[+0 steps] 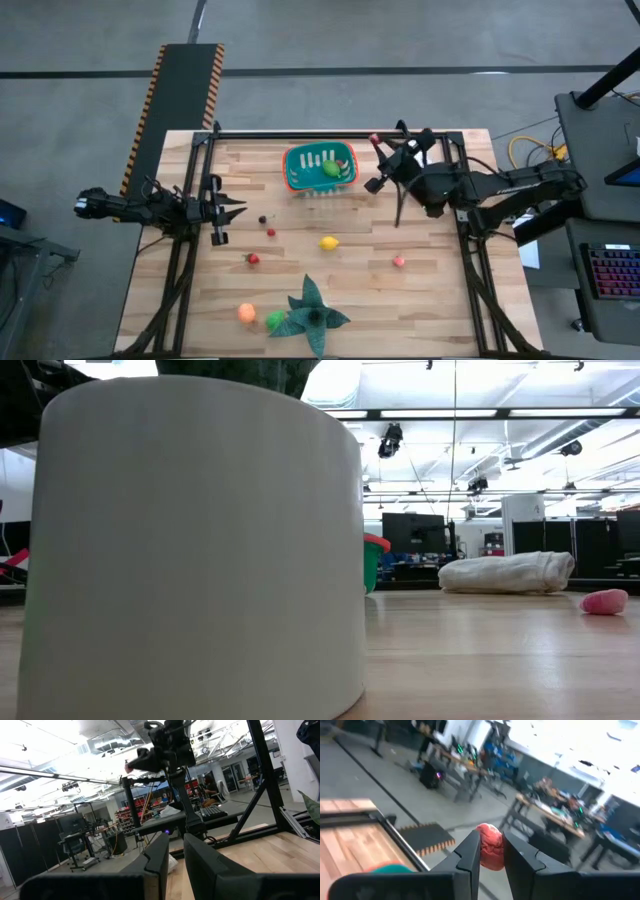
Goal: Pick and placing Produce into tupperware
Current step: Put the peach toy into the bin
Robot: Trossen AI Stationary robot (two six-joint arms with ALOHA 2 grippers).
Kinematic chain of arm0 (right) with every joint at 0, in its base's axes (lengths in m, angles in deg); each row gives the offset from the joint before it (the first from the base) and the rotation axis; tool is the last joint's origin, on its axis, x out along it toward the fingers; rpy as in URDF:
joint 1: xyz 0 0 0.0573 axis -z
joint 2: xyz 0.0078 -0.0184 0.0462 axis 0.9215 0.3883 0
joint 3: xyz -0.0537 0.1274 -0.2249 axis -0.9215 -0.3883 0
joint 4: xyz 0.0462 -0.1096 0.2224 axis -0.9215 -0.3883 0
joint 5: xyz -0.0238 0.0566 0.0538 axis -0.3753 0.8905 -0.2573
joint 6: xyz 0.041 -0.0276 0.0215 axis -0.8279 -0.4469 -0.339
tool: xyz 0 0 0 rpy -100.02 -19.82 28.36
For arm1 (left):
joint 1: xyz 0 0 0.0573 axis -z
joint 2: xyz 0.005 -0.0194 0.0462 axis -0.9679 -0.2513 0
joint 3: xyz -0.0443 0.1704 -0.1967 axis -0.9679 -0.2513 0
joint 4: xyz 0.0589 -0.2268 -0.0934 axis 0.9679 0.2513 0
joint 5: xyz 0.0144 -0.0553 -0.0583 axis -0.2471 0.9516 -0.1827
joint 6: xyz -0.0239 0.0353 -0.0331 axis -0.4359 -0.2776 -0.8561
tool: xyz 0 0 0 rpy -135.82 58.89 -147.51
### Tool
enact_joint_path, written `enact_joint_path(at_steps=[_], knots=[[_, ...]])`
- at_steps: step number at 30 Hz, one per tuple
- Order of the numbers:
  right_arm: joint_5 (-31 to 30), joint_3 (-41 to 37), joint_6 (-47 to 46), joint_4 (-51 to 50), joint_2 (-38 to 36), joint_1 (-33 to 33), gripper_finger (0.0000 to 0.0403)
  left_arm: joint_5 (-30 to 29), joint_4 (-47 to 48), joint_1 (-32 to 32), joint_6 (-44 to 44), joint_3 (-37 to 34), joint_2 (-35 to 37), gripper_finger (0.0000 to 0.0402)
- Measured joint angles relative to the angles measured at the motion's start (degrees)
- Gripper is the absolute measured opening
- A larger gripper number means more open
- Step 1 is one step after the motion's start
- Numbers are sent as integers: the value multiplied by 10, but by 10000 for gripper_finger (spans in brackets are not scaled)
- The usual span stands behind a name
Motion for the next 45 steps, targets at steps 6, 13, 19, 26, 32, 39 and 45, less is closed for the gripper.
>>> enact_joint_path(at_steps=[6,13,19,26,32,39,45], knots=[[51,6,13,19,0,8,65,0,0,0,0,0,0,46],[129,-23,-107,-47,15,46,65,0,0,0,0,0,0,46],[142,-35,-125,-49,26,80,65,0,0,0,0,0,0,46],[205,-2,-70,-2,23,102,65,0,0,0,0,0,0,46],[288,7,-93,-10,23,131,65,0,0,0,0,0,0,46],[353,5,-180,-124,56,173,65,0,2,0,0,0,0,46],[469,-30,-167,40,96,179,57,0,2,0,0,0,0,46]])
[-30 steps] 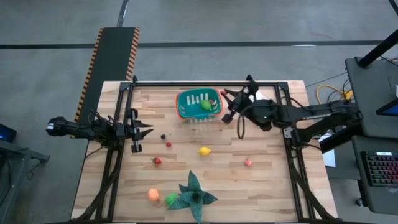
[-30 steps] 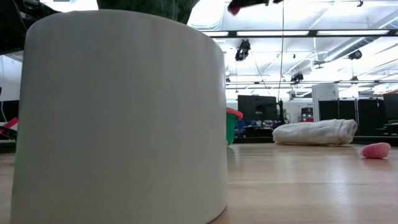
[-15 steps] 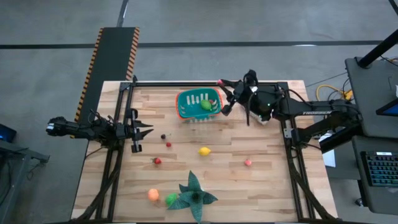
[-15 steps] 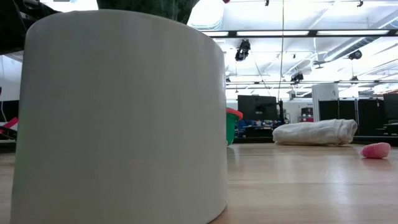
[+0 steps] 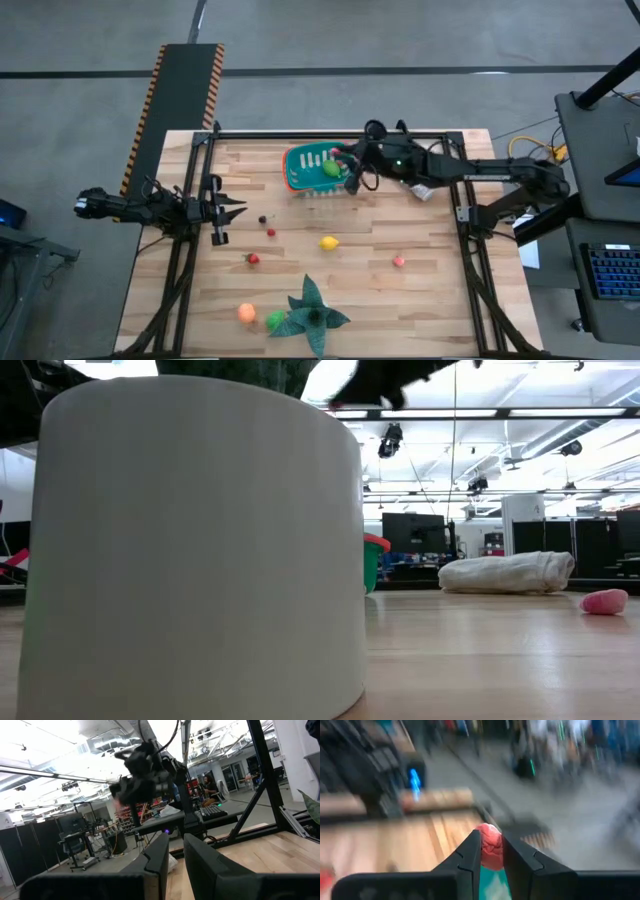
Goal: Pick and placing Produce into tupperware
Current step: Put the peach toy into the bin
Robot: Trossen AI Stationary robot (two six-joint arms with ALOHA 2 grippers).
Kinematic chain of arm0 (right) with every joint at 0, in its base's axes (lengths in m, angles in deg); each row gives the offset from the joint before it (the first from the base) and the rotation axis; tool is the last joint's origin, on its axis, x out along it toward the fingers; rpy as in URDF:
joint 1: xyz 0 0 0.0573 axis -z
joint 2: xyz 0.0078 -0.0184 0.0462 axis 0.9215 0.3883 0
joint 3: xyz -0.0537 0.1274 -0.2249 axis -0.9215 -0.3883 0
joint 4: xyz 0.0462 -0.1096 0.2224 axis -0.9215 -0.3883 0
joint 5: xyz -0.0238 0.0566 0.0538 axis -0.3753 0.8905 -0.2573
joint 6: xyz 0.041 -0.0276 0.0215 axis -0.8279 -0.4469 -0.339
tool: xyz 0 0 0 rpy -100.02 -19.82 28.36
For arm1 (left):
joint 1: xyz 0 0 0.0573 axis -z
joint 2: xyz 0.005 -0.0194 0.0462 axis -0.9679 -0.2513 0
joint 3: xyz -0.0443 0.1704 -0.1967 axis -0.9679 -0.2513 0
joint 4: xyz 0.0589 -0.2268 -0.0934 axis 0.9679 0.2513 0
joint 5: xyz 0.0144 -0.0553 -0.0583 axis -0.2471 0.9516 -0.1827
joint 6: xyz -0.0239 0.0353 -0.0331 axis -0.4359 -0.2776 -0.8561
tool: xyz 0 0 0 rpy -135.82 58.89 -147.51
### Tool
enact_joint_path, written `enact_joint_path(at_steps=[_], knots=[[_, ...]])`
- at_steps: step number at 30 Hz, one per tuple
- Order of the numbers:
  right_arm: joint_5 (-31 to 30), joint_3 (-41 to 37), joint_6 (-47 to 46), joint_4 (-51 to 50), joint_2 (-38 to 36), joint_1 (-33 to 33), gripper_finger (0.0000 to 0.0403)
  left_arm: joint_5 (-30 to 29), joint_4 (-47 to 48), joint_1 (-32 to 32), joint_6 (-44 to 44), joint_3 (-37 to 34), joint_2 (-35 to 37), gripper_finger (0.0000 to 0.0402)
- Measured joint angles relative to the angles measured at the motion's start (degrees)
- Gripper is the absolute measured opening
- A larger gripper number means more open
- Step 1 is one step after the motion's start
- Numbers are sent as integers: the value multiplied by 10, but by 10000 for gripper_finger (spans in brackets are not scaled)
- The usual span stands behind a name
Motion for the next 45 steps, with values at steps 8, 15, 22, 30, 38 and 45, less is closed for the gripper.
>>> enact_joint_path(at_steps=[8,15,22,30,38,45], knots=[[135,57,66,144,2,28,29,0,-1,0,0,0,0,46],[136,326,31,-369,53,67,26,0,-2,0,0,0,0,46],[119,364,-4,-605,108,76,24,0,-2,0,0,0,0,46],[122,105,2,-155,89,58,24,0,-1,0,0,0,0,46],[140,-106,40,481,76,58,24,1,-1,0,0,0,0,46],[177,-47,71,238,-43,69,24,2,-2,0,0,0,0,46]])
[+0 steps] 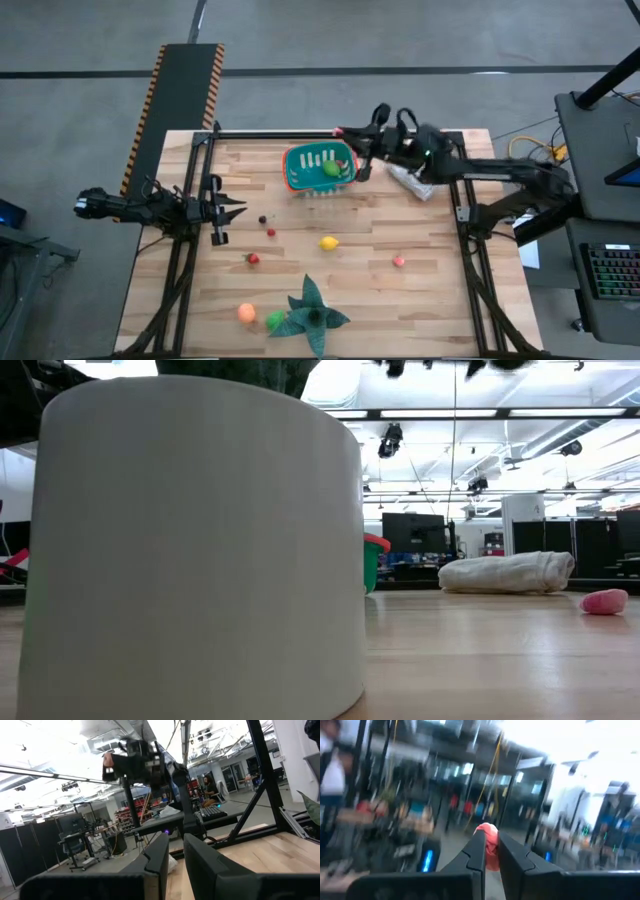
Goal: Pick and placing Produce into tupperware
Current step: Put the peach toy into the bin
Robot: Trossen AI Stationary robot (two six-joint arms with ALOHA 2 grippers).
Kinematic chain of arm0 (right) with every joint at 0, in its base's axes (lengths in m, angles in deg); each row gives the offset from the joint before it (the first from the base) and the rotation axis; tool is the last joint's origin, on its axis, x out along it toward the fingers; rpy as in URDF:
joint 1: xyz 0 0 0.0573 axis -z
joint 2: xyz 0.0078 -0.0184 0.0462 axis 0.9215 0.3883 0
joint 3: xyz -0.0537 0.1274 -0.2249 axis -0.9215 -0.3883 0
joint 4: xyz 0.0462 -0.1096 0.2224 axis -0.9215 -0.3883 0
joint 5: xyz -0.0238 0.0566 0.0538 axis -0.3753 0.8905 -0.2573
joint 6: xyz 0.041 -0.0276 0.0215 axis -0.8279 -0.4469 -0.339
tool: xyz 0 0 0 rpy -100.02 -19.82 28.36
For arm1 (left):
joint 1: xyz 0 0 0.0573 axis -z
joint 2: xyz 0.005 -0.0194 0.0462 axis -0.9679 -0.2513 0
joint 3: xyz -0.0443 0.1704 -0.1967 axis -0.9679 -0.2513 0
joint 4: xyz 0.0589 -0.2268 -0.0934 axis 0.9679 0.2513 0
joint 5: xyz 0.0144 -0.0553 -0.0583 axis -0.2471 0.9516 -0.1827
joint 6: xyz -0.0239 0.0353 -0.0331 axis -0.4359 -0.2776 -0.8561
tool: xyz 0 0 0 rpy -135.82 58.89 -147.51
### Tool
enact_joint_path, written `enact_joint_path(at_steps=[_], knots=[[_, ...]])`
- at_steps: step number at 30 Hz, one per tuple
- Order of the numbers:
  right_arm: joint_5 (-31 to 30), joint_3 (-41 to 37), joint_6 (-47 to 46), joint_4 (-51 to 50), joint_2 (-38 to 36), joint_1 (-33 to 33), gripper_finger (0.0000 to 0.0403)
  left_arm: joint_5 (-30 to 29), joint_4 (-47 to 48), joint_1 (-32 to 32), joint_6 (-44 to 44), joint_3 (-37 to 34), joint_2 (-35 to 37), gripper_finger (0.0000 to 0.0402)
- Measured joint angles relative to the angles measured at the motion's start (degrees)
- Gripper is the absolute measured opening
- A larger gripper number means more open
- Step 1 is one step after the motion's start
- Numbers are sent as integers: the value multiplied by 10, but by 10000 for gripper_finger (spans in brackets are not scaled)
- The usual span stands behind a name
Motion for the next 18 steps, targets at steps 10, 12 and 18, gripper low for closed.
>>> enact_joint_path(at_steps=[10,12,18], knots=[[4,355,0,-732,60,29,24,0,0,0,0,0,0,46],[4,389,-8,-838,93,36,24,0,0,0,0,0,0,46],[37,332,-40,-848,122,40,24,0,1,0,0,0,0,46]])
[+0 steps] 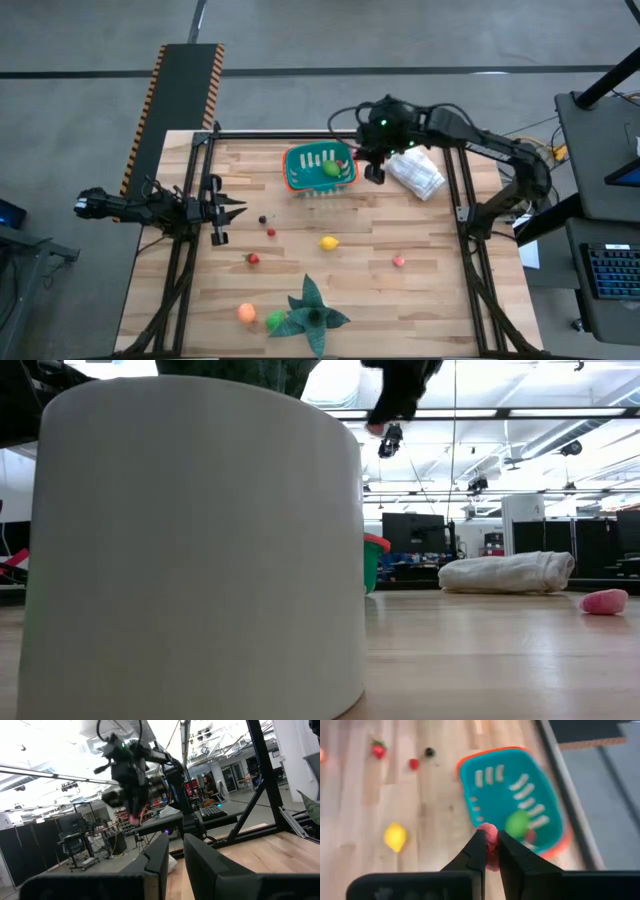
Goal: Pick and placing Produce into tupperware
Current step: Put the peach toy into the bin
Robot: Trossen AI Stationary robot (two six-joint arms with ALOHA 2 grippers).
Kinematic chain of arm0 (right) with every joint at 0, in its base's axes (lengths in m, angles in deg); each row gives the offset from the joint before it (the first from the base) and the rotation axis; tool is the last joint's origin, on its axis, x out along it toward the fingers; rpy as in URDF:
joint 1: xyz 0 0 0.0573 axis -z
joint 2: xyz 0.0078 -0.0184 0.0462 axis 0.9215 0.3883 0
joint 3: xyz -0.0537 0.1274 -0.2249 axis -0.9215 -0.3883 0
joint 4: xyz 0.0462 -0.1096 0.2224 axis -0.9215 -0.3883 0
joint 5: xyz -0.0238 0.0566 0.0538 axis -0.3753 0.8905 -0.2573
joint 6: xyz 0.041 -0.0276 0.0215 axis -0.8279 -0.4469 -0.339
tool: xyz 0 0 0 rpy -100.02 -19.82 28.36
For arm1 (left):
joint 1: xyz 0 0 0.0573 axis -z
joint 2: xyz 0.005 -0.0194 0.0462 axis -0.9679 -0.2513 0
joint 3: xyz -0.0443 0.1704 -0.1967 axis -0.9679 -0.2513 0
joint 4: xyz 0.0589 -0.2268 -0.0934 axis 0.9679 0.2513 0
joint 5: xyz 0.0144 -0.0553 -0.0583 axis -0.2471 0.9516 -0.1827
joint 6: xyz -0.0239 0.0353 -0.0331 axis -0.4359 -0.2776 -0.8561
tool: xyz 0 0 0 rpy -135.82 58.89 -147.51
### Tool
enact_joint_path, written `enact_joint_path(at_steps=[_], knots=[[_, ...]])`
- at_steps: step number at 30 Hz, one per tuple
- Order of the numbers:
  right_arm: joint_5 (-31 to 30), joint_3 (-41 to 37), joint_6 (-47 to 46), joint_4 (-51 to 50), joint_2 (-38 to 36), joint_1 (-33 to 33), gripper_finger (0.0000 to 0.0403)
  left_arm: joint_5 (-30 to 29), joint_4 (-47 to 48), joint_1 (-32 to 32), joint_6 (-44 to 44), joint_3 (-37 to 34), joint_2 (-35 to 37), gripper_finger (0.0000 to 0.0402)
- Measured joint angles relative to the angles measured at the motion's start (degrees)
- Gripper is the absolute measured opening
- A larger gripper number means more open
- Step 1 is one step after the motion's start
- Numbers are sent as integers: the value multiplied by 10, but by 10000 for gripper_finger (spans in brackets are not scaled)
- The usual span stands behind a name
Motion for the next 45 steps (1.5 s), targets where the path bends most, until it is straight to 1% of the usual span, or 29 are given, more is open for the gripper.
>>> enact_joint_path(at_steps=[2,5,8,11,13,15,17,18,20,22,24,27,30,32,34,36,37,38,40,42,45], knots=[[14,-61,-3,81,-3,-7,24,0,0,0,0,0,0,46],[13,-174,-13,261,-18,-14,24,0,1,0,0,0,0,46],[19,-284,-17,495,-34,-13,24,0,1,0,0,0,0,46],[33,-378,-26,742,-35,-12,24,0,1,0,0,0,0,46],[37,-422,-22,891,-34,-10,24,0,1,0,0,0,0,46],[38,-451,-9,1014,-35,-7,24,0,1,0,0,0,0,46],[37,-468,-1,1093,-35,-6,24,0,1,0,0,0,0,46],[37,-469,1,1114,-37,-5,24,0,1,0,0,0,0,46],[37,-462,2,1114,-51,-1,24,0,1,0,0,0,0,46],[38,-436,3,1057,-69,3,24,0,1,0,0,0,0,46],[44,-391,19,924,-89,9,24,0,1,0,0,0,0,46],[43,-278,46,656,-96,15,24,0,2,0,0,0,0,46],[41,-151,62,408,-71,17,24,0,2,0,0,0,0,46],[39,-81,63,250,-44,21,24,-1,2,0,0,0,0,46],[38,-32,56,118,-14,28,24,-1,2,0,0,0,-1,46],[37,-18,45,39,9,36,24,-1,2,0,0,0,-1,46],[36,-19,41,19,18,38,24,-1,2,0,0,0,-1,46],[35,-29,36,22,25,40,24,-1,2,0,0,0,-2,46],[36,-63,29,64,33,40,24,-1,2,0,0,0,-2,46],[39,-109,27,151,37,38,24,-1,2,0,0,0,-3,46],[61,-190,14,337,37,37,24,-2,2,0,0,0,-4,46]])
